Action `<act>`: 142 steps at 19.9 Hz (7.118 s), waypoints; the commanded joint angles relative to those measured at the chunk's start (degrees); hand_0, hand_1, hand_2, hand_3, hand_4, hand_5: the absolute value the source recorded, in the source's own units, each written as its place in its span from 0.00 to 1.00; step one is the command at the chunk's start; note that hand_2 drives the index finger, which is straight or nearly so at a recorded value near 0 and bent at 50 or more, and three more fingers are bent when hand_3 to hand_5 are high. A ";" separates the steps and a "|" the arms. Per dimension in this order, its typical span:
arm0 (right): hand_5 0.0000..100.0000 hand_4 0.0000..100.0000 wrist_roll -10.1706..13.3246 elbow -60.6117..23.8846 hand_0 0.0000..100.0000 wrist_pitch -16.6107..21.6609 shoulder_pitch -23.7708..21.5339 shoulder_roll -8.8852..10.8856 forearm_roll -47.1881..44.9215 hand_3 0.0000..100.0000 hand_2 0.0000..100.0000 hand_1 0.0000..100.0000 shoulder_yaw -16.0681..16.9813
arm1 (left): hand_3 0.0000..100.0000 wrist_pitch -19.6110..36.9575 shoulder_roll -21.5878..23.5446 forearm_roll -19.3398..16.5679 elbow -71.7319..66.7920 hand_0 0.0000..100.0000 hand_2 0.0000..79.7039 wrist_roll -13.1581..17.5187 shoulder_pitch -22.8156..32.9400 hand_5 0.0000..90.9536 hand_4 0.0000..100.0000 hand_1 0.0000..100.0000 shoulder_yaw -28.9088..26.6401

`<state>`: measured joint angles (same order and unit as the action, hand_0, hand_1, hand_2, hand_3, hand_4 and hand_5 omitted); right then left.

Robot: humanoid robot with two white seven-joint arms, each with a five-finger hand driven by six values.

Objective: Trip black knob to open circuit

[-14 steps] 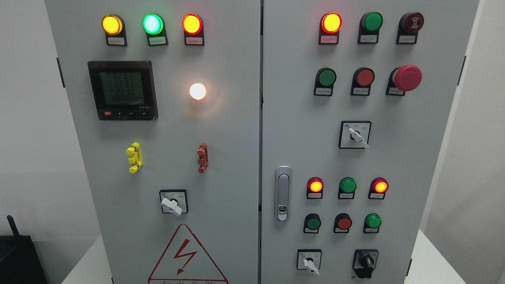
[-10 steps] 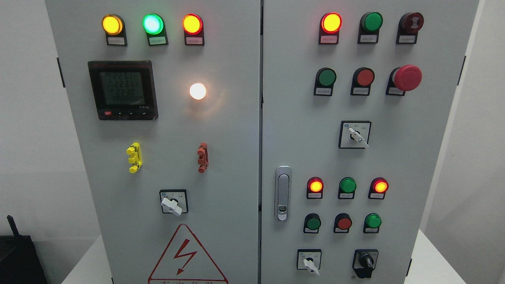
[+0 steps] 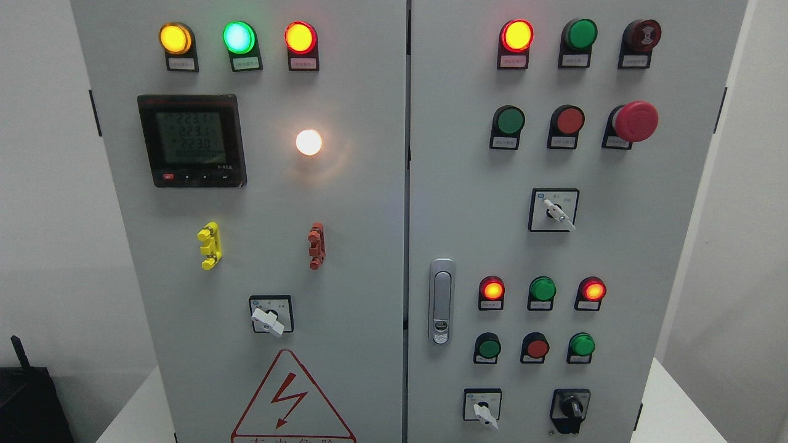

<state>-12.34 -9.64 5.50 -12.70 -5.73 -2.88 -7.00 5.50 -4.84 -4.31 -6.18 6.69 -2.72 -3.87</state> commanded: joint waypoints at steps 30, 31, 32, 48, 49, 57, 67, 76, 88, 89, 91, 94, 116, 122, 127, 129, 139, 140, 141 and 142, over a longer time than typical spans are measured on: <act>0.07 0.27 13.04 -73.40 0.00 11.73 -4.71 4.15 -0.11 0.33 0.00 0.01 3.57 | 0.00 0.03 0.00 0.00 1.43 0.12 0.00 -0.01 0.00 0.00 0.00 0.39 0.00; 0.08 0.27 13.04 -74.98 0.00 11.64 -4.71 4.59 -0.11 0.33 0.00 0.01 4.27 | 0.00 0.03 0.00 0.00 1.43 0.12 0.00 -0.01 0.00 0.00 0.00 0.39 0.00; 0.08 0.28 13.04 -76.92 0.00 11.29 -4.71 4.94 -0.11 0.34 0.00 0.01 4.89 | 0.00 -0.05 0.00 0.00 1.52 0.12 0.00 -0.01 0.00 0.00 0.00 0.39 0.00; 0.69 0.77 13.22 -93.55 0.00 5.22 -2.69 4.86 -1.95 0.82 0.00 0.01 10.69 | 0.00 0.03 0.00 0.00 1.43 0.12 0.00 -0.01 0.00 0.00 0.00 0.39 0.00; 0.74 0.80 13.92 -93.55 0.00 4.53 -2.25 4.94 -1.95 0.85 0.00 0.01 10.87 | 0.00 0.03 0.00 0.00 1.43 0.12 0.00 -0.01 0.00 0.00 0.00 0.39 0.00; 0.99 1.00 14.89 -96.88 0.00 2.68 -0.93 4.33 -2.65 1.00 0.03 0.00 10.87 | 0.00 0.03 0.00 0.00 1.43 0.12 0.00 -0.01 0.00 0.00 0.00 0.39 0.00; 1.00 1.00 14.45 -99.35 0.00 -0.66 1.79 2.22 -2.65 1.00 0.04 0.00 9.46 | 0.00 0.03 0.00 0.00 1.43 0.12 0.00 -0.01 0.00 0.00 0.00 0.39 -0.09; 1.00 1.00 14.36 -98.91 0.00 -2.16 4.43 2.04 -2.65 1.00 0.04 0.00 8.32 | 0.00 -0.05 0.00 0.00 1.52 0.12 0.00 -0.01 0.00 0.00 0.00 0.39 0.00; 1.00 1.00 14.28 -97.41 0.00 -2.60 5.14 2.04 -2.65 1.00 0.05 0.00 8.23 | 0.00 0.03 0.00 0.00 1.52 0.12 0.00 -0.01 0.00 0.00 0.00 0.39 0.00; 1.00 1.00 14.28 -97.33 0.00 -2.60 5.31 2.04 -2.65 1.00 0.05 0.00 8.32 | 0.00 0.03 0.00 0.00 1.43 0.12 0.00 -0.01 0.00 0.00 0.00 0.39 0.00; 1.00 1.00 14.28 -97.24 0.00 -2.60 5.40 2.04 -2.65 1.00 0.05 0.00 8.23 | 0.00 0.03 0.00 0.00 1.43 0.12 0.00 -0.01 0.00 0.00 0.00 0.39 0.00; 1.00 1.00 14.28 -96.45 0.00 -2.60 5.93 1.96 -2.65 1.00 0.05 0.00 8.23 | 0.00 0.03 0.00 0.00 1.43 0.12 0.00 -0.01 0.00 0.00 0.00 0.39 0.00; 1.00 1.00 13.22 -93.81 0.00 -2.51 7.33 2.57 -2.74 1.00 0.07 0.00 8.76 | 0.00 0.03 0.00 0.00 1.43 0.12 0.00 -0.01 0.00 0.00 0.00 0.39 0.00; 1.00 1.00 13.22 -94.25 0.00 -2.51 7.69 2.57 -2.65 1.00 0.07 0.00 8.85 | 0.00 0.03 0.00 0.00 1.43 0.12 0.00 -0.01 0.00 0.00 0.00 0.39 0.00; 1.00 1.00 13.22 -94.34 0.00 -2.51 7.77 2.66 -2.65 1.00 0.07 0.00 8.85 | 0.00 0.03 0.00 0.00 1.52 0.12 0.00 -0.01 0.00 0.00 0.00 0.39 0.00; 1.00 1.00 13.22 -94.42 0.00 -2.51 7.69 2.57 -2.65 1.00 0.07 0.00 8.85 | 0.00 0.03 0.00 0.00 1.43 0.12 0.00 -0.01 0.00 0.00 0.00 0.39 0.00; 1.00 1.00 13.13 -94.78 0.00 -2.51 8.13 2.57 -2.65 1.00 0.08 0.00 8.76 | 0.00 0.03 0.00 0.00 1.43 0.12 0.00 -0.01 0.00 0.00 0.00 0.39 0.00; 1.00 1.00 13.13 -94.78 0.00 -2.51 8.04 2.57 -2.65 1.00 0.08 0.00 8.76 | 0.00 0.03 0.00 0.00 1.43 0.12 0.00 -0.01 0.00 0.00 0.00 0.39 0.00; 1.00 1.00 13.13 -94.86 0.00 -2.51 8.04 2.48 -2.65 1.00 0.08 0.00 8.67 | 0.00 0.03 0.00 0.00 1.43 0.12 0.00 -0.01 0.00 0.00 0.00 0.39 0.00; 1.00 1.00 13.13 -94.86 0.00 -2.51 8.04 2.40 -2.65 1.00 0.08 0.00 8.58 | 0.00 0.03 0.00 0.00 1.43 0.12 0.00 -0.01 0.00 0.00 0.00 0.39 0.00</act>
<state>0.89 -104.23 2.95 -4.70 -3.15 -5.54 0.01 5.58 -4.83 -4.31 -6.18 6.69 -2.72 -3.87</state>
